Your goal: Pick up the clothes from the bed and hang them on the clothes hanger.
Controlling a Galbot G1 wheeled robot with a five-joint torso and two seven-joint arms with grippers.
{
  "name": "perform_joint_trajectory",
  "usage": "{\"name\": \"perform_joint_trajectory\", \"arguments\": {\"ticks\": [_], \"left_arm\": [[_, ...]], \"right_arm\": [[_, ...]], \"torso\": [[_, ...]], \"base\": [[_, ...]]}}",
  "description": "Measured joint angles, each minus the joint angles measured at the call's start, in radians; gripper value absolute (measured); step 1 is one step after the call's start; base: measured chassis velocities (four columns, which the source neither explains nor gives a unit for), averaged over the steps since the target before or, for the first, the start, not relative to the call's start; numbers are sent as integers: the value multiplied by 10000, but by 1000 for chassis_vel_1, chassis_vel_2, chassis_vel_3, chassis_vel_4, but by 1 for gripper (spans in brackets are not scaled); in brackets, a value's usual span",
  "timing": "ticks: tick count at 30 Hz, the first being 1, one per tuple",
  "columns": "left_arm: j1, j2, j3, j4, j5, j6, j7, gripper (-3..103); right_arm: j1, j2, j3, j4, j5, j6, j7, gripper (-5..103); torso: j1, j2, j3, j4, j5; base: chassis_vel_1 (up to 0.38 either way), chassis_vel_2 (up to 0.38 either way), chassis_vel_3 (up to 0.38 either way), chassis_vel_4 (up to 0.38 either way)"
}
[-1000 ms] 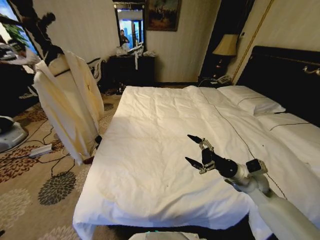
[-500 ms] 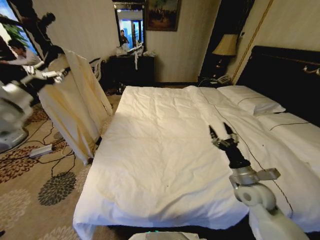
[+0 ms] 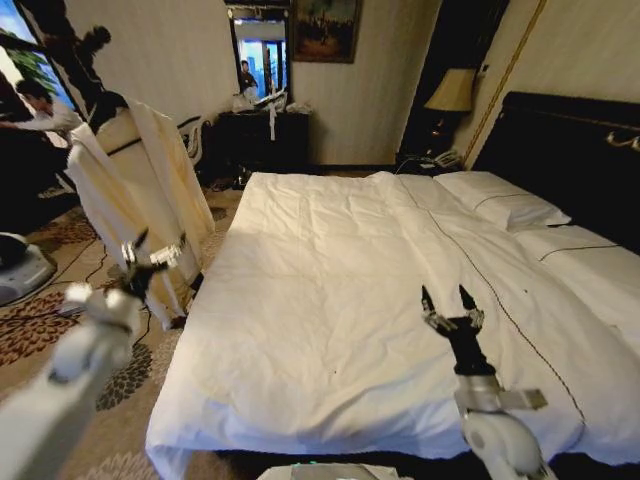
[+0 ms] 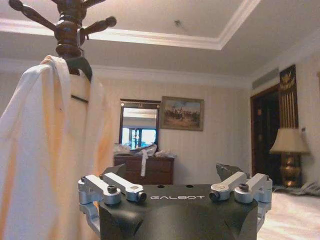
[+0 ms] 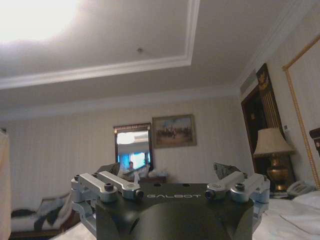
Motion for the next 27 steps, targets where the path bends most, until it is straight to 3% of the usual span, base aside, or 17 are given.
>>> {"name": "perform_joint_trajectory", "arguments": {"ticks": [4,7,13,27], "left_arm": [[1298,-1608,190,-1658,1494,-77,223,100],[1696,-1929,187,-2149,1840,-36,274,100],[2107,-1975,-84,-2463,1926,316,353,100],[2041,-1906,-68,-2388,1850,334,369,100]], "right_arm": [[-720,289,-353,730,-705,-357,919,100],[-1107,305,-331,1247,-895,-467,1078,100],[-1610,149,-45,1963,-1009,-613,1099,100],[-1580,125,-29,1957,-952,-629,1048,100]], "torso": [[0,1,0,-7,6],[0,1,0,-8,2],[1,2,1,-8,1],[3,0,3,-7,1]], "base": [[0,0,0,0],[0,0,0,0],[0,0,0,0],[0,0,0,0]]}}
